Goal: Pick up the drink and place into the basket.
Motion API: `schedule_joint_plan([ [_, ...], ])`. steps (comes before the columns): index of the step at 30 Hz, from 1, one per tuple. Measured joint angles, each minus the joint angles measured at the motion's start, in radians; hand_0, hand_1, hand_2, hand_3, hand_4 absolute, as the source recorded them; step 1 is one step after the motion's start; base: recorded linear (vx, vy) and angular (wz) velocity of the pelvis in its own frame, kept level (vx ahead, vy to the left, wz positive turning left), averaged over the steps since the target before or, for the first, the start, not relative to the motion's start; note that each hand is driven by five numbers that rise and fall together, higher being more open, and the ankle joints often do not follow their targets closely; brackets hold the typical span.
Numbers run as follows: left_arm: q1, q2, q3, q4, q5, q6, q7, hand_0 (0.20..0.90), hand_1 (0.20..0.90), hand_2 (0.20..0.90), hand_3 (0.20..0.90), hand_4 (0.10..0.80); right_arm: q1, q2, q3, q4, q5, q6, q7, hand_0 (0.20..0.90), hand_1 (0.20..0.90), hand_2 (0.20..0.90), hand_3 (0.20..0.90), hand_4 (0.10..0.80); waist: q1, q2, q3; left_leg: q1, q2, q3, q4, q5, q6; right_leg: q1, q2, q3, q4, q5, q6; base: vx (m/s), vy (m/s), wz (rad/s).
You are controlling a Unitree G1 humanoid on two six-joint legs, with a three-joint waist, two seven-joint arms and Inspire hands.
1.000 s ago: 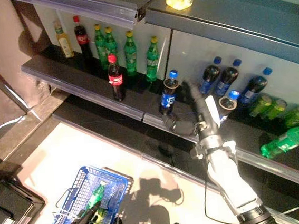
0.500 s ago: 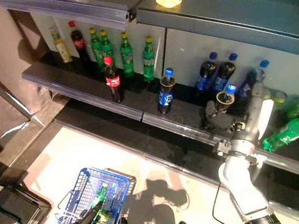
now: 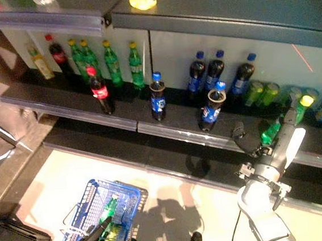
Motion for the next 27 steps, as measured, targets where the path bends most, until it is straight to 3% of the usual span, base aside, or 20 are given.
schedule_joint_plan([
  [4,-0.088,0.017,-0.069,-0.039,-0.027,-0.026,-0.004,0.300,0.300,0.300,0.200,0.100,-0.163,-0.010,0.044,0.021,0.032,0.000,0.001,0.900,0.900,0.900,0.900,0.800,0.000,0.050,0.124,-0.095,0.011,-0.039,0.075,-0.005,0.000,-0.085,-0.001,0.006,0.055,0.001,-0.021,-0.147,-0.043,0.01],
  [8,-0.133,0.019,-0.087,-0.076,-0.046,-0.055,-0.024,0.300,0.300,0.300,0.200,0.100,-0.284,-0.009,0.081,0.035,0.035,0.001,0.001,0.900,0.900,0.900,0.900,0.800,0.020,0.080,0.197,-0.186,0.006,-0.071,0.117,-0.006,0.002,-0.175,-0.005,0.014,0.096,0.011,-0.034,-0.104,-0.033,-0.04],
  [21,-0.190,0.044,-0.107,-0.081,-0.087,-0.085,-0.014,0.300,0.300,0.300,0.200,0.100,-0.566,-0.006,0.116,0.146,0.093,-0.004,-0.009,0.900,0.900,0.900,0.900,0.800,0.066,0.064,0.208,-0.317,0.001,-0.100,0.131,-0.004,0.009,-0.301,-0.006,0.013,0.112,0.023,-0.036,-0.020,-0.017,0.01],
  [27,-0.199,0.057,-0.110,-0.093,-0.087,-0.077,-0.010,0.300,0.300,0.300,0.200,0.100,-0.688,-0.008,0.112,0.260,0.124,-0.004,-0.086,0.900,0.900,0.900,0.900,0.800,0.080,0.053,0.208,-0.335,-0.002,-0.101,0.132,-0.005,0.009,-0.320,-0.007,0.016,0.112,0.025,-0.036,0.004,-0.001,-0.02],
])
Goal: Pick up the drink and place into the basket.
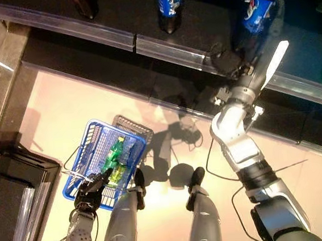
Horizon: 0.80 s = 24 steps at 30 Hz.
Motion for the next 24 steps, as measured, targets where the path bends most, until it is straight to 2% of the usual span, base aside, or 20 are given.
schedule_joint_plan([
  [7,-0.002,0.003,-0.003,-0.009,0.000,0.000,0.000,0.300,0.300,0.300,0.200,0.100,-0.036,0.002,-0.006,0.018,0.070,0.002,-0.042,0.900,0.900,0.900,0.900,0.800,0.002,-0.001,0.000,-0.012,-0.001,0.000,-0.001,-0.001,0.000,-0.014,-0.001,0.000,0.000,0.001,0.000,0.005,0.001,0.00],
  [24,-0.006,0.004,-0.009,-0.016,0.002,0.006,0.009,0.300,0.300,0.300,0.200,0.100,-0.063,0.016,-0.023,0.071,0.075,0.057,-0.030,0.900,0.900,0.900,0.900,0.800,0.000,0.000,0.000,-0.028,-0.010,0.002,0.000,-0.002,0.002,-0.045,-0.008,0.008,0.002,0.011,-0.001,0.001,0.004,-0.02],
])
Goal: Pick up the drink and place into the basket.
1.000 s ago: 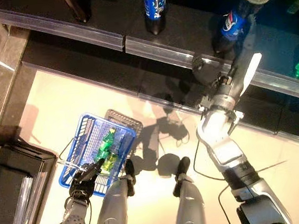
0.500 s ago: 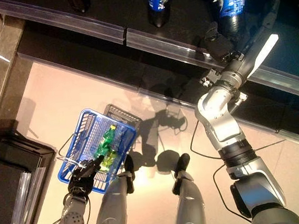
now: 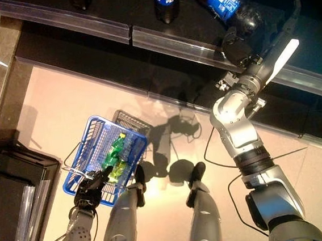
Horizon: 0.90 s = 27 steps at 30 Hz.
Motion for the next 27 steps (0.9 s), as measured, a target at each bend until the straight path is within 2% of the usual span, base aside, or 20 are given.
schedule_joint_plan([
  [3,0.000,0.000,0.001,0.000,0.000,0.002,-0.001,0.300,0.300,0.300,0.200,0.100,-0.001,-0.005,-0.003,-0.001,-0.010,0.047,0.072,0.900,0.900,0.900,0.900,0.800,-0.001,0.000,0.000,0.000,0.000,0.000,0.000,0.000,0.000,0.000,0.000,0.000,0.000,0.000,0.000,0.000,0.000,0.00],
  [5,0.000,0.000,0.003,0.000,0.000,0.005,-0.002,0.300,0.300,0.300,0.200,0.100,-0.003,-0.022,0.002,-0.002,-0.038,0.108,0.169,0.900,0.900,0.900,0.900,0.800,-0.001,0.000,0.000,0.001,0.000,0.000,-0.001,0.000,0.000,0.001,0.000,0.001,0.000,0.001,0.001,0.043,-0.002,0.00],
  [9,0.000,0.000,0.012,-0.001,0.000,0.015,-0.003,0.300,0.300,0.300,0.200,0.100,-0.023,-0.083,0.022,-0.003,-0.116,0.201,0.302,0.900,0.900,0.900,0.900,0.800,0.000,0.000,0.000,0.003,0.000,0.000,-0.002,0.000,0.000,0.003,0.000,0.002,0.000,0.001,0.000,0.030,-0.012,0.00],
  [10,0.000,0.000,0.014,-0.001,0.000,0.017,-0.003,0.300,0.300,0.300,0.200,0.100,-0.040,-0.124,0.045,-0.003,-0.118,0.223,0.345,0.900,0.900,0.900,0.900,0.800,-0.001,0.000,0.000,0.003,0.000,0.000,-0.001,0.001,0.001,0.003,0.000,0.000,0.000,0.003,0.000,0.085,-0.014,0.00],
  [13,0.001,0.001,0.020,-0.002,0.000,0.029,-0.003,0.300,0.300,0.300,0.200,0.100,-0.070,-0.166,0.060,-0.008,-0.120,0.250,0.425,0.900,0.900,0.900,0.900,0.800,0.000,-0.001,0.000,0.005,0.000,-0.002,0.001,0.001,0.001,0.008,0.001,-0.001,0.001,0.003,0.000,0.000,0.000,0.00],
  [18,0.001,0.006,0.021,-0.003,0.001,0.032,-0.003,0.300,0.300,0.300,0.200,0.100,-0.109,-0.192,0.101,-0.020,-0.127,0.299,0.490,0.900,0.900,0.900,0.900,0.800,0.001,-0.006,-0.001,0.005,0.000,-0.011,0.005,0.002,0.000,0.018,0.001,-0.009,0.001,0.003,0.000,0.013,-0.018,0.05],
  [21,0.001,0.033,0.021,-0.003,0.000,0.038,-0.009,0.300,0.300,0.300,0.200,0.100,-0.163,-0.195,0.154,-0.009,-0.127,0.343,0.501,0.900,0.900,0.900,0.900,0.800,0.002,-0.025,0.001,0.005,0.001,-0.013,0.006,0.003,0.000,0.019,0.001,-0.011,0.001,0.004,-0.001,0.000,0.000,0.00],
  [27,0.001,0.064,0.018,-0.017,0.000,0.045,-0.018,0.300,0.300,0.300,0.200,0.100,-0.311,-0.216,0.245,0.156,-0.126,0.402,0.494,0.900,0.900,0.900,0.900,0.800,0.022,-0.050,0.001,-0.006,0.001,-0.025,0.006,0.004,-0.001,0.019,0.001,-0.021,-0.003,0.004,-0.001,0.006,-0.011,0.05],
])
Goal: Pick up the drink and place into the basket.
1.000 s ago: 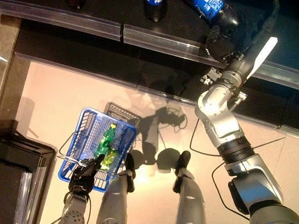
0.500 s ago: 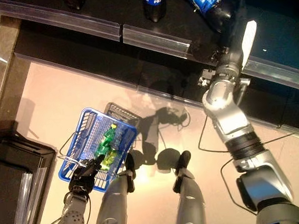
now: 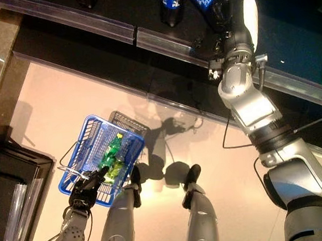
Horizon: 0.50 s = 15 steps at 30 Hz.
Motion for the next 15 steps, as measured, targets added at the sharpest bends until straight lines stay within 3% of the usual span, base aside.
schedule_joint_plan([
  [15,0.000,0.046,0.001,-0.027,-0.033,0.028,-0.001,0.300,0.300,0.300,0.200,0.100,-0.160,-0.068,0.113,0.097,0.012,0.107,-0.023,0.900,0.900,0.900,0.900,0.800,0.009,-0.025,0.000,-0.025,-0.001,-0.025,0.004,0.000,0.000,0.001,0.003,-0.022,-0.017,0.002,0.001,0.006,-0.004,0.04],
])
